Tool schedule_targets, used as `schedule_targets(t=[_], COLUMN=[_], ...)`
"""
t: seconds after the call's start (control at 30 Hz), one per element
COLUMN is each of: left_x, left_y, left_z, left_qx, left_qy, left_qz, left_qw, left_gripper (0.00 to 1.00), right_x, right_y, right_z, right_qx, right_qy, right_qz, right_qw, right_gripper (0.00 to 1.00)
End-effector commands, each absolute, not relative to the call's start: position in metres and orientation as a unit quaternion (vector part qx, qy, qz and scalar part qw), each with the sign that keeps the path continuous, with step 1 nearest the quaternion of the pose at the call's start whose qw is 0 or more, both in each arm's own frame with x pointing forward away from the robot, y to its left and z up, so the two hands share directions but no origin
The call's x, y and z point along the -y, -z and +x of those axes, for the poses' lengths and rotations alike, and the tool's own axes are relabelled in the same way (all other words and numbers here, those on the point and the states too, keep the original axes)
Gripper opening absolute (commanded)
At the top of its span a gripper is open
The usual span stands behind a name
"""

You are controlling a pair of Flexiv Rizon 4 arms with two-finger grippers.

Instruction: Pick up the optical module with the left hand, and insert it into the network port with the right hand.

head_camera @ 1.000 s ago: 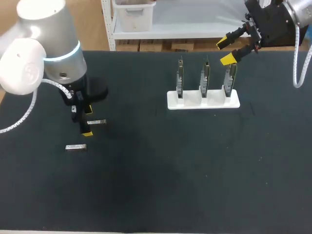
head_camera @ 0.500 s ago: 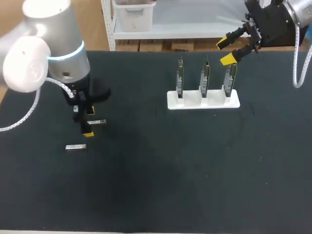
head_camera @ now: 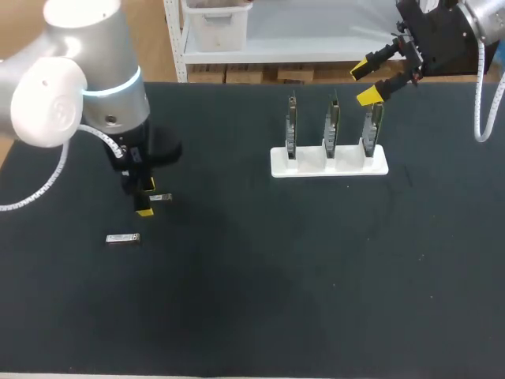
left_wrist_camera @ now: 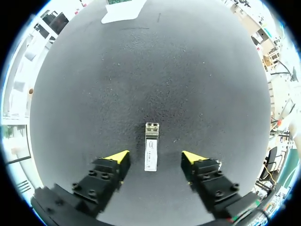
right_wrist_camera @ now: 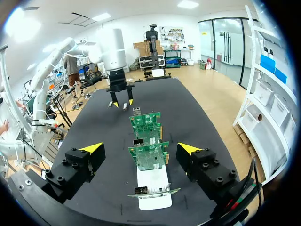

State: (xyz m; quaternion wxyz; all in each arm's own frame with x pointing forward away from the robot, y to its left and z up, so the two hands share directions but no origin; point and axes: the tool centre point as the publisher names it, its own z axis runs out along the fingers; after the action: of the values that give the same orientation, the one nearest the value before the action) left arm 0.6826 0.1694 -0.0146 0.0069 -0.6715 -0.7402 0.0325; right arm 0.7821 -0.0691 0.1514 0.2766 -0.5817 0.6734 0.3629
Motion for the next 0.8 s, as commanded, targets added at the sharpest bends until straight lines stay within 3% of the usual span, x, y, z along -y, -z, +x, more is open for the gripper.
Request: schedule_targets(t=[0.03, 0.6, 0.8], left_x=[-0.169, -0.165, -0.144], left_y=[0.015, 0.015, -0.010], left_z=[0.684, 0.686, 0.702], left_qx=[0.740, 0.739, 0.755], left_qy=[-0.031, -0.029, -0.077], left_qz=[-0.671, -0.673, -0.647], left_qw=[0.011, 0.009, -0.074], left_gripper=[0.00, 0.00, 0.00], right_x=[0.069, 0.069, 0.069], right_y=[-0.151, -0.151, -0.151], right_z=[0.782, 0.782, 0.782], right_qx=[-0.673, -0.673, -0.673], right_qy=[-0.363, -0.363, -0.363], right_qz=[-0.582, -0.582, -0.582], right_qw=[0.277, 0.277, 0.277], right_gripper=[1.00, 1.00, 1.00])
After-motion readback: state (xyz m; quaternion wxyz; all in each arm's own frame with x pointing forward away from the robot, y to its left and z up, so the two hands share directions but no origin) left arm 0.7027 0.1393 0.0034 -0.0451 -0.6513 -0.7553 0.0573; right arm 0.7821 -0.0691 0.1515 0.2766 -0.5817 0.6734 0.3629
